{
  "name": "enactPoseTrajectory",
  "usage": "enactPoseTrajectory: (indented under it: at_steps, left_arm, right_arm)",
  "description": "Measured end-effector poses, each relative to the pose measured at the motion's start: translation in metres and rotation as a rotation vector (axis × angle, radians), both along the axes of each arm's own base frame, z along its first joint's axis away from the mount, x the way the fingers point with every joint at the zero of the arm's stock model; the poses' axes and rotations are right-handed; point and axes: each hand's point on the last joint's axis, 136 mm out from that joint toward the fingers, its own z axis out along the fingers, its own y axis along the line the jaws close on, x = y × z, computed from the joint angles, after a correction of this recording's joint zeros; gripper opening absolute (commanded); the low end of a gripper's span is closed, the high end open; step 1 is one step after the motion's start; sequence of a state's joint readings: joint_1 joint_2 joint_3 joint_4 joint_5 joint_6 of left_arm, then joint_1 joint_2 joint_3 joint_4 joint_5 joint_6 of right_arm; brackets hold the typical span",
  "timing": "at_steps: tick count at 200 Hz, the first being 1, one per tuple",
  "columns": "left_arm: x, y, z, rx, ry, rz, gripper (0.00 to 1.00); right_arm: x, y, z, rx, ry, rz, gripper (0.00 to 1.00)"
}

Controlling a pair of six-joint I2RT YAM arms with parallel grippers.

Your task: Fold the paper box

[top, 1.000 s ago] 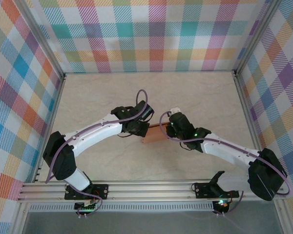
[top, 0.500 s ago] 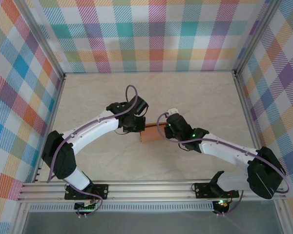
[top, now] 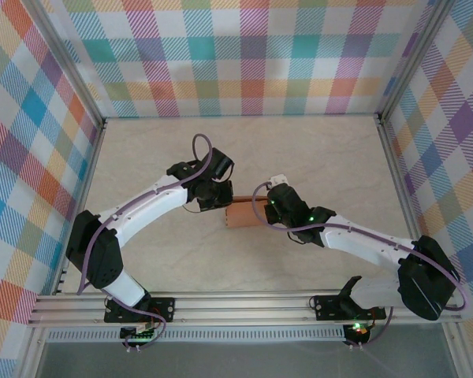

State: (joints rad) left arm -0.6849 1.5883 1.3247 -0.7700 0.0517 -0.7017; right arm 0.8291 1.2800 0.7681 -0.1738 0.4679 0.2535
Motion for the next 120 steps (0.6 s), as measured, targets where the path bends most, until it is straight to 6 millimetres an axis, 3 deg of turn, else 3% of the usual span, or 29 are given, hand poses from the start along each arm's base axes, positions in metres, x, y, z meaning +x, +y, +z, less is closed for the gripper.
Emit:
enactPoseTrajectory:
  at_steps: [120]
  left_arm:
    - [0.0083,0.0006,-0.0026,-0.106,0.032,0.085,0.00]
  right_arm:
    - [0.0007,0.0031,-0.0004,0.003,-0.005,0.004,0.00]
